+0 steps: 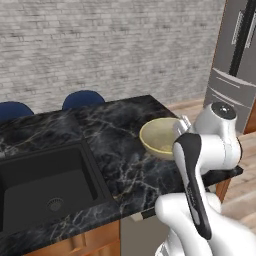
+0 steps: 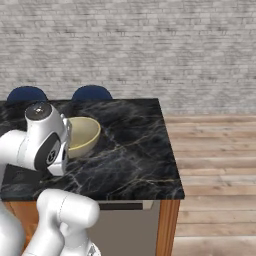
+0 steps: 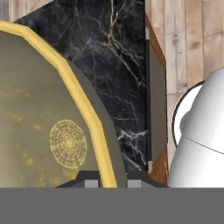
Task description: Pick the mug and place it in the sink. Pick the bowl and place it in the open cabinet and then close the cabinet.
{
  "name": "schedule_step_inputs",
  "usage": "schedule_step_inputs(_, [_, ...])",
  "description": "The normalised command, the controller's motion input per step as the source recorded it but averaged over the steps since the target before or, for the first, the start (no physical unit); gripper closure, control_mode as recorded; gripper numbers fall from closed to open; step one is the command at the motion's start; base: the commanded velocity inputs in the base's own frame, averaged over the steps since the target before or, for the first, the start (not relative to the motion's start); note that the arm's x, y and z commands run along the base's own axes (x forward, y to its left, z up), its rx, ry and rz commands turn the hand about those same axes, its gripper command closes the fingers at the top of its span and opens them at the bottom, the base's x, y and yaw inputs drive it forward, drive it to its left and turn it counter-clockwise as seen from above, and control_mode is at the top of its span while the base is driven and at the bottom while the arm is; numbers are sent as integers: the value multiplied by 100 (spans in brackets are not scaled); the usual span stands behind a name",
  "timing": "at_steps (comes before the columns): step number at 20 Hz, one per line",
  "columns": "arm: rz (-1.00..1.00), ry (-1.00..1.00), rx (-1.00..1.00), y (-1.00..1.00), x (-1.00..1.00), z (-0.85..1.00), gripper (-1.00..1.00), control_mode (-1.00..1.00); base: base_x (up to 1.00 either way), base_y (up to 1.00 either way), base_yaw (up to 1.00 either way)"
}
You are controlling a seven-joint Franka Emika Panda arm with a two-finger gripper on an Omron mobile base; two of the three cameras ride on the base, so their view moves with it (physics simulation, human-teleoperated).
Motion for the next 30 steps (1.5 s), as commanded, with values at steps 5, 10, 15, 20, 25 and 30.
schedule_step_inputs(5, [0,-1,8,0,-36,40,100,-100,0,0,0])
schedule_step_inputs(10, [0,-9,4,-1,-50,34,100,-100,0,0,0])
schedule_step_inputs(15, [0,-7,0,0,-33,22,100,-100,0,0,0])
schedule_step_inputs(20, [0,-4,0,0,-30,5,100,-100,0,0,0])
schedule_step_inputs(25, [0,-3,0,0,-32,0,100,-100,0,0,0])
schedule_step_inputs(30, [0,0,0,0,0,0,100,100,-22,-61,-23])
